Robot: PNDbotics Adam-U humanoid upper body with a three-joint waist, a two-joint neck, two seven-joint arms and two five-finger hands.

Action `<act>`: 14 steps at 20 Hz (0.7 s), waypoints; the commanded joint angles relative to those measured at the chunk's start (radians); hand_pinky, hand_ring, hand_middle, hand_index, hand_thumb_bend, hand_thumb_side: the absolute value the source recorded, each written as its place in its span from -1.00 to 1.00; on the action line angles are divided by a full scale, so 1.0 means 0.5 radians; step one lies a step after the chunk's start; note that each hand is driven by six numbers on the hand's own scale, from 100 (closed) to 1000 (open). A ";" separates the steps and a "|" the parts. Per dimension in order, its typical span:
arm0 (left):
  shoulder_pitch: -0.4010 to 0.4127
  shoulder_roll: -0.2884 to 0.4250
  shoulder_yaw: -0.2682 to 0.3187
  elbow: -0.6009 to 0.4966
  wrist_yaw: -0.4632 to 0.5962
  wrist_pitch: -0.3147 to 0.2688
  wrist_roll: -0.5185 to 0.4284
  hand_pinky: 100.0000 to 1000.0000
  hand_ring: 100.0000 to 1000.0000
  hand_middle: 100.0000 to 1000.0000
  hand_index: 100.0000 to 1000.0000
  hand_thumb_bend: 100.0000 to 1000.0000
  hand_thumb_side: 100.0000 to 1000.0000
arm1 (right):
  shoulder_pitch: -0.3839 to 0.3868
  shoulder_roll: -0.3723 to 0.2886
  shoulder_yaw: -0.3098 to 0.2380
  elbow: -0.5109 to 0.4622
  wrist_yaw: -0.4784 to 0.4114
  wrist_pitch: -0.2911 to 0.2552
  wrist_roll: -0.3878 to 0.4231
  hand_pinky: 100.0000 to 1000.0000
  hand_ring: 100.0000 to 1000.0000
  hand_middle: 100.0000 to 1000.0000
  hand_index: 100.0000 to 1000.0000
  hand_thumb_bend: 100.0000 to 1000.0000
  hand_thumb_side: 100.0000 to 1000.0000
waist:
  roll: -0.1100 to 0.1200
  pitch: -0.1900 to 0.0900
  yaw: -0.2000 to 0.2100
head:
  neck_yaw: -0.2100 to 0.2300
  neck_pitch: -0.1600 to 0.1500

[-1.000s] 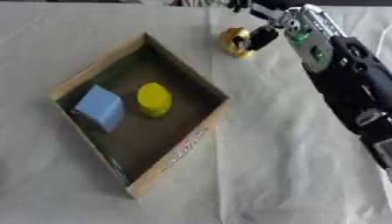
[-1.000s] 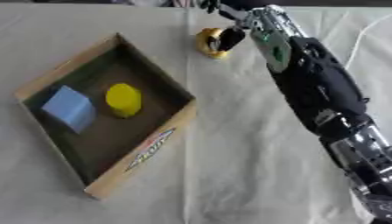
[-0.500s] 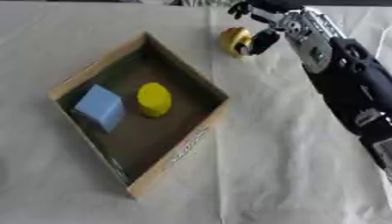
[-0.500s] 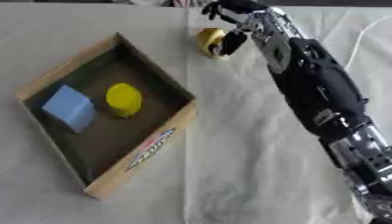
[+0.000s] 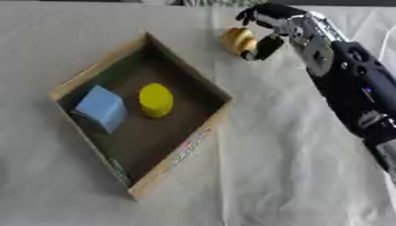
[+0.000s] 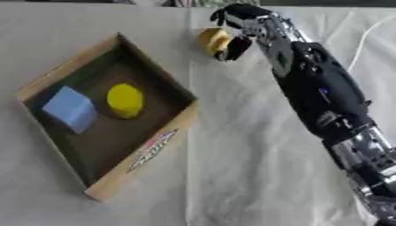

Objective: Pick up objects on the table and place them in the box.

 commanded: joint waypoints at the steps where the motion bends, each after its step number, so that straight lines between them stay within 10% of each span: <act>1: -0.017 0.039 0.008 -0.040 0.006 -0.005 0.001 0.44 0.33 0.37 0.59 -1.00 0.07 | -0.051 -0.009 -0.017 0.019 0.049 0.002 -0.015 0.80 0.76 0.52 0.84 -0.50 -0.84 | 0.005 -0.031 0.007 | -0.004 -0.022; 8: -0.016 0.033 0.007 -0.040 0.010 0.000 -0.002 0.45 0.33 0.37 0.59 -1.00 0.08 | -0.049 0.016 -0.019 0.039 0.023 0.054 -0.098 0.70 0.54 0.10 0.50 -0.99 -1.00 | 0.007 -0.028 0.010 | -0.008 -0.022; 14: -0.012 0.029 0.008 -0.040 0.014 0.005 -0.004 0.45 0.33 0.37 0.59 -1.00 0.09 | -0.052 0.025 -0.015 0.029 0.051 0.132 -0.270 0.59 0.32 -0.12 0.11 -1.00 -1.00 | 0.005 -0.032 0.010 | -0.019 -0.019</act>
